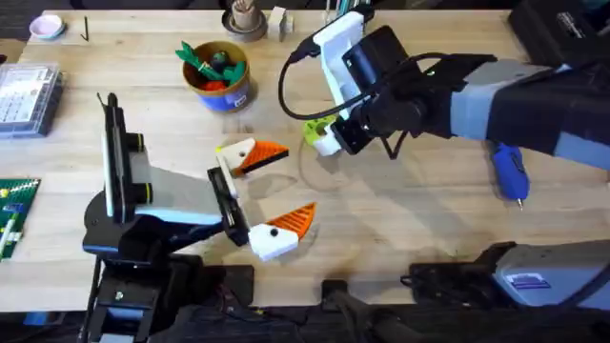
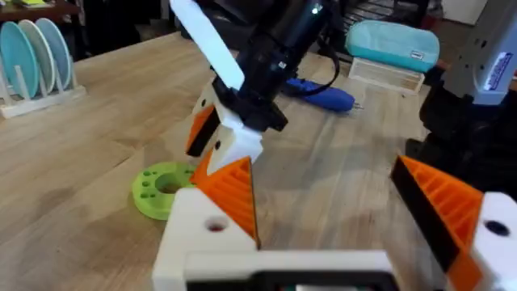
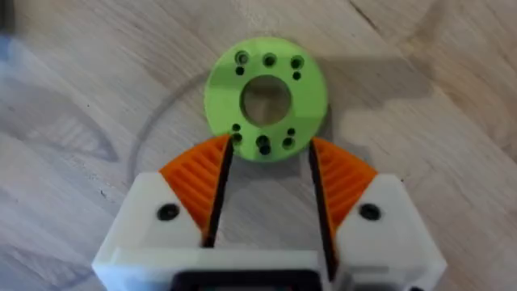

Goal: Pick up the gripper from the table and insert it into the empty holder that is missing its gripper. Then pick up a screw, insert it into the mounting hole, and use the screwdriver to tighten it. Finally, clean up the table by picking up the vegetable and placing it into the bucket.

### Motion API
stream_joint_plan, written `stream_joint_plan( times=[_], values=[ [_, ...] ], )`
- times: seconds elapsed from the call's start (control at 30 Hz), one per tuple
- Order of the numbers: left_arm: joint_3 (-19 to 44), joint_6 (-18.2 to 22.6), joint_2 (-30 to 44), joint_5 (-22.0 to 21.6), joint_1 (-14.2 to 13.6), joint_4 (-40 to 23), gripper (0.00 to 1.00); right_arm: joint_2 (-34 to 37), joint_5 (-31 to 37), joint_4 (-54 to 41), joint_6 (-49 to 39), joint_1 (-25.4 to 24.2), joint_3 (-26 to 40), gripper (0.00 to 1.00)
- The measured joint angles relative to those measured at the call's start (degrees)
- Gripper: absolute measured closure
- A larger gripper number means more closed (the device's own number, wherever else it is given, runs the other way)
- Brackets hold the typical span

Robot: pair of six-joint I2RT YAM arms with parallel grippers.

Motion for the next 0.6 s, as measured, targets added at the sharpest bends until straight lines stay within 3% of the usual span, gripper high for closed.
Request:
stream_joint_plan(
  times=[0.2, 0.6],
  values=[
    [0.02, 0.0, 0.02, 0.0, 0.0, -0.01, 0.008, 0.97, 0.22, 0.75, 0.04, 0.0, 0.02, 0.447],
    [0.02, 0.01, 0.0, -0.01, 0.0, -0.01, 0.008, 1.41, 0.22, 0.81, 0.04, 0.0, 0.04, 0.465]
  ],
)
